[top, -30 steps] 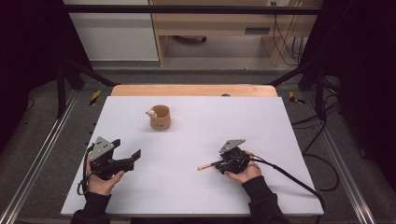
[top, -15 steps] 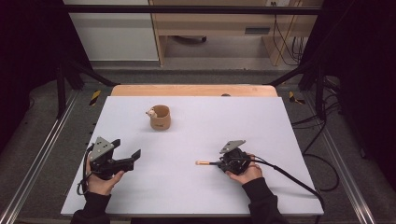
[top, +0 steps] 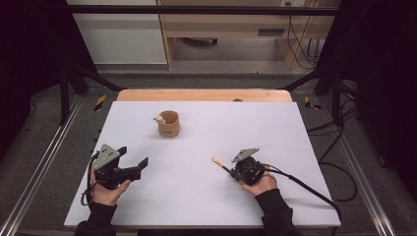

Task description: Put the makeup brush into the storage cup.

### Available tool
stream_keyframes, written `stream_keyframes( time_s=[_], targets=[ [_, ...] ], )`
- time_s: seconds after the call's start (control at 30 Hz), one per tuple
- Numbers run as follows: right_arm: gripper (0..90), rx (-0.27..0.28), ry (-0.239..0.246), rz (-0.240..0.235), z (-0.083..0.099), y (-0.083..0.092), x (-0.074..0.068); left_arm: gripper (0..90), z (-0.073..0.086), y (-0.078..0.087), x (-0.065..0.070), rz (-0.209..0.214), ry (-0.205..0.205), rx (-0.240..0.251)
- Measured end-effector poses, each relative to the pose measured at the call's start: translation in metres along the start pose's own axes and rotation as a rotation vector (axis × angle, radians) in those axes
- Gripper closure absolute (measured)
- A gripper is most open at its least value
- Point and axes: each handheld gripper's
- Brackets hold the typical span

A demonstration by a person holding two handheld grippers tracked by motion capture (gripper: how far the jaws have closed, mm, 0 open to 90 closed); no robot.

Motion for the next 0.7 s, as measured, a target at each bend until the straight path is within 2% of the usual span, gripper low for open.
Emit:
stream_keyframes(
  time_s=[0.2, 0.33, 0.5, 0.7],
  targets=[
    [83.1, -0.009, -0.002, -0.001, 0.0, 0.001, 0.0, 11.6, 0.0, 0.0, 0.0, 0.001, -0.001, -0.003],
    [75.2, 0.019, -0.003, -0.01, -0.002, 0.005, 0.002, 11.6, 0.0, 0.0, 0.0, 0.002, -0.002, -0.005],
    [71.3, 0.02, -0.002, -0.014, -0.009, 0.014, 0.006, 11.6, 0.0, -0.001, 0.0, 0.002, -0.003, -0.005],
    [67.6, -0.027, 0.016, -0.024, -0.023, 0.024, 0.011, 11.6, 0.0, -0.001, 0.0, 0.003, -0.007, -0.009]
  ],
)
Point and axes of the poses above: each handheld gripper's, and its own axes: y roughly backward along the jaws, z roughly out of its underside, x roughly to its right, and after that the axes turned 10 degrees about y, right-handed
